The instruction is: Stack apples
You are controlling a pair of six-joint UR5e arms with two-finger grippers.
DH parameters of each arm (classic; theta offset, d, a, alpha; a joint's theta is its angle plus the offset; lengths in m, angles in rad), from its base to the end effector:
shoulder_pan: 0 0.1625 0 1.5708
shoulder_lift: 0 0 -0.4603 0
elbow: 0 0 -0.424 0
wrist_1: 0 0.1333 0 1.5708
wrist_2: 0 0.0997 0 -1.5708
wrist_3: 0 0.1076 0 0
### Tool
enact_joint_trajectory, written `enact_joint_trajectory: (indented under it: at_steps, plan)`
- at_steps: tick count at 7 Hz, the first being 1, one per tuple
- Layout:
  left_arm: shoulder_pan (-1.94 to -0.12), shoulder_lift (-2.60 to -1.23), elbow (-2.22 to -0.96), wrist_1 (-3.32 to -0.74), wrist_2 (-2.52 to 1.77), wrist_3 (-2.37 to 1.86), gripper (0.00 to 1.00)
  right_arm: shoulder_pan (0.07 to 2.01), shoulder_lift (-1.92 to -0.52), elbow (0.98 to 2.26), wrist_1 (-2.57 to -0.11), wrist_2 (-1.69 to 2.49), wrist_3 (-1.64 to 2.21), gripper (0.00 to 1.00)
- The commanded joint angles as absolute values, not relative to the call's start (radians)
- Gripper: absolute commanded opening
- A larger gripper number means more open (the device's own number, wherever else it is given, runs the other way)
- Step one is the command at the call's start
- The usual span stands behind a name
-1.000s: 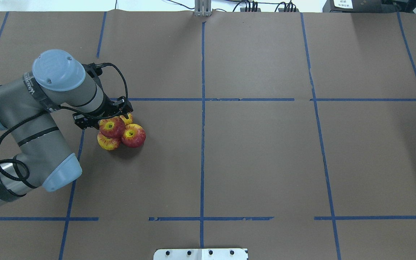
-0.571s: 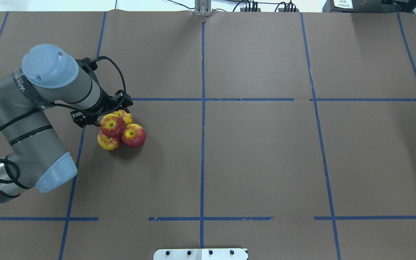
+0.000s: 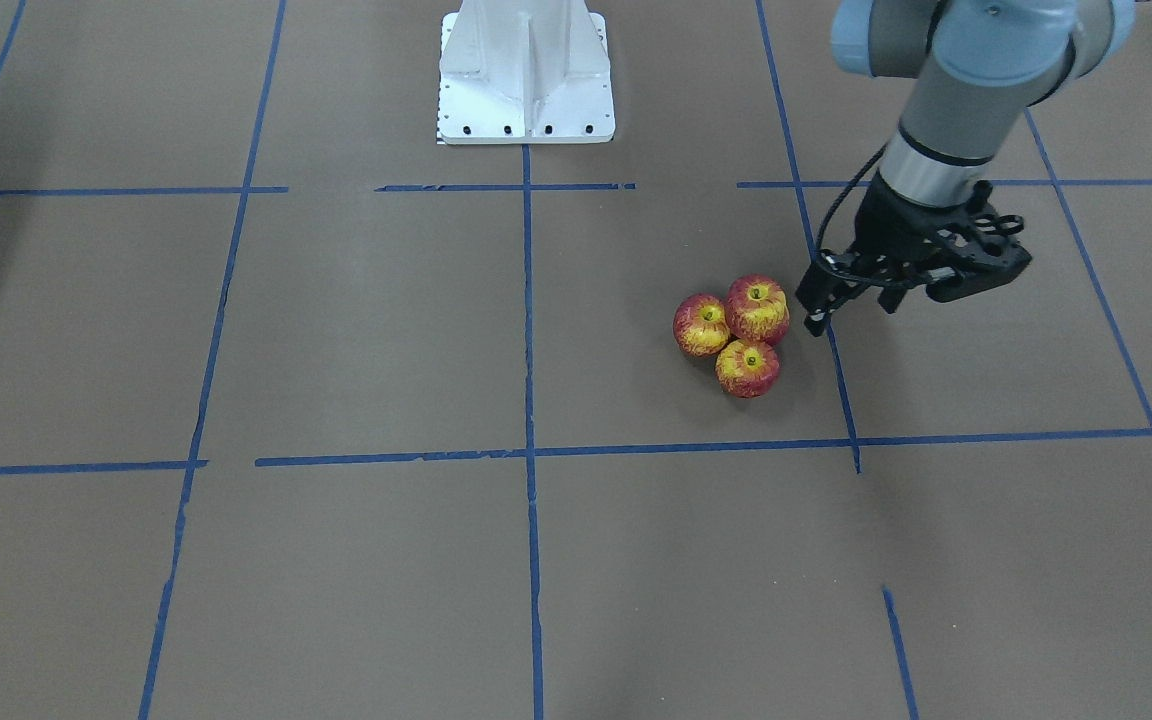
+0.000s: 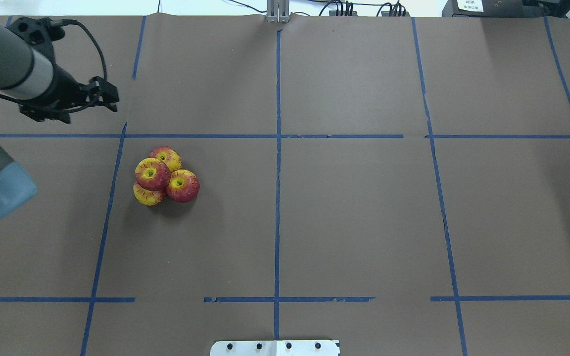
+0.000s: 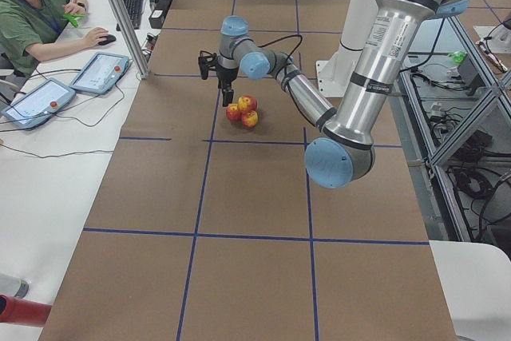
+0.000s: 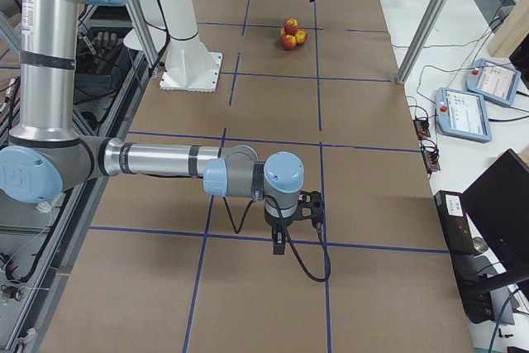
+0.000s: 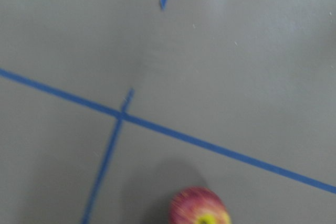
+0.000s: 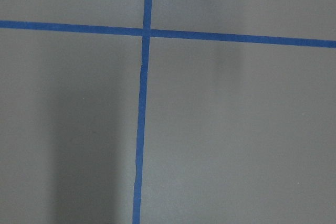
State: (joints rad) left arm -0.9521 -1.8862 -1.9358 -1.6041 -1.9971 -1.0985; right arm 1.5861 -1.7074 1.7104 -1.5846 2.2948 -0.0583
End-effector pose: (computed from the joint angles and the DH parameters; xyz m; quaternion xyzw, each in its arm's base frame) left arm 0.2825 -0.5500 0.3421 0.0731 0.3880 -0.1458 0.9071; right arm 0.0691 -0.4591 0.6989 0.0080 -0.3541 -0.0182 0.9350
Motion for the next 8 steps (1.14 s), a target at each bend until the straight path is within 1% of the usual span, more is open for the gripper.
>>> enact_joint_trajectory:
  at_steps: [1,3,4,5,6,8]
  plan:
    - [-1.14,-1.74,-1.933,-1.588,-2.082,-0.633,1.0,1.586,-1.707,1.71,-1.585,2.295,-0.058,1.0]
    - [-1.384,-1.712,-1.922,-1.345,-2.111,-0.07,1.0,1.586,-1.707,1.71,-1.585,2.295,-0.058,1.0]
    - [-1.529,-1.668,-1.896,-1.301,-2.124,0.141,1.0,1.586,-1.707,1.71,-1.585,2.295,-0.058,1.0]
    - [-1.581,-1.587,-1.837,-1.314,-2.24,0.194,1.0,1.586,-1.707,1.71,-1.585,2.295,-0.058,1.0]
    - [-1.635,-1.541,-1.76,-1.366,-2.317,0.309,1.0,1.586,-1.707,1.71,-1.585,2.295,-0.058,1.0]
    - [-1.638,-1.517,-1.73,-1.362,-2.332,0.377,1.0,1.586,-1.707,1.71,-1.585,2.295,-0.058,1.0]
